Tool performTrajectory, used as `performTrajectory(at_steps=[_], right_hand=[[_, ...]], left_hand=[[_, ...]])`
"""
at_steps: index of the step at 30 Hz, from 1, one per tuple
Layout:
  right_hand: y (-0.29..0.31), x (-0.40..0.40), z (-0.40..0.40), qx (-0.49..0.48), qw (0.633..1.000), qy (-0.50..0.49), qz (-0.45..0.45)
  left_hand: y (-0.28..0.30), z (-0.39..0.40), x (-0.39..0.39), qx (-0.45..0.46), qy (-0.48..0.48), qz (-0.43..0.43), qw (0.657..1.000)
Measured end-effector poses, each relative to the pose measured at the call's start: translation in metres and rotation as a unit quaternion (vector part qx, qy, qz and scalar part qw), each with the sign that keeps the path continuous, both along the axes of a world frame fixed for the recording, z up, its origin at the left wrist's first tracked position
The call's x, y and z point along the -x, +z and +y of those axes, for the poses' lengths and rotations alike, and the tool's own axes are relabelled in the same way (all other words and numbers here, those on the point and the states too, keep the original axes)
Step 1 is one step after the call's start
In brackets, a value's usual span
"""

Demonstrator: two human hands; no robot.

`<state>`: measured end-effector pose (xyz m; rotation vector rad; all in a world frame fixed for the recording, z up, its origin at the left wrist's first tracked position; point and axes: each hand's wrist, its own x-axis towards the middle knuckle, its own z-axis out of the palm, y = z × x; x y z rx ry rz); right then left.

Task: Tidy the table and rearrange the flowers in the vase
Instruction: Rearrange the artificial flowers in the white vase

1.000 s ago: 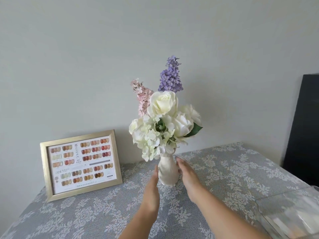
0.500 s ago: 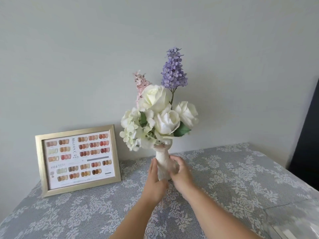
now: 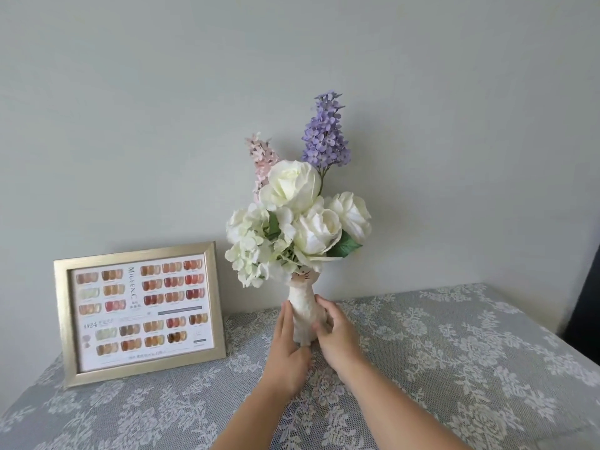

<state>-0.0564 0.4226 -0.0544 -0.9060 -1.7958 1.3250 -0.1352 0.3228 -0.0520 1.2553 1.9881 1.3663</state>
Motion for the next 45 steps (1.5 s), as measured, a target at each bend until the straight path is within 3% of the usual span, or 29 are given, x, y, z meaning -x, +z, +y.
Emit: performTrajectory(at_steps=[11, 27, 45], right_hand=[[-0.021, 0.007, 0.014, 0.024, 0.999, 0.024, 0.038], [-0.015, 0.002, 0.002, -0.06, 0.997, 0.014, -0.043], [0.0, 0.002, 0.001, 0.004, 0.999, 0.022, -0.042]], left_hand=[[-0.017, 0.001, 0.01, -0.026, -0.009, 0.017, 0.999], [-0.015, -0.002, 0.008, -0.005, 0.004, 0.055, 0.998], [-0.007, -0.006, 0.004, 0.018, -0.002, 0.063, 0.998]])
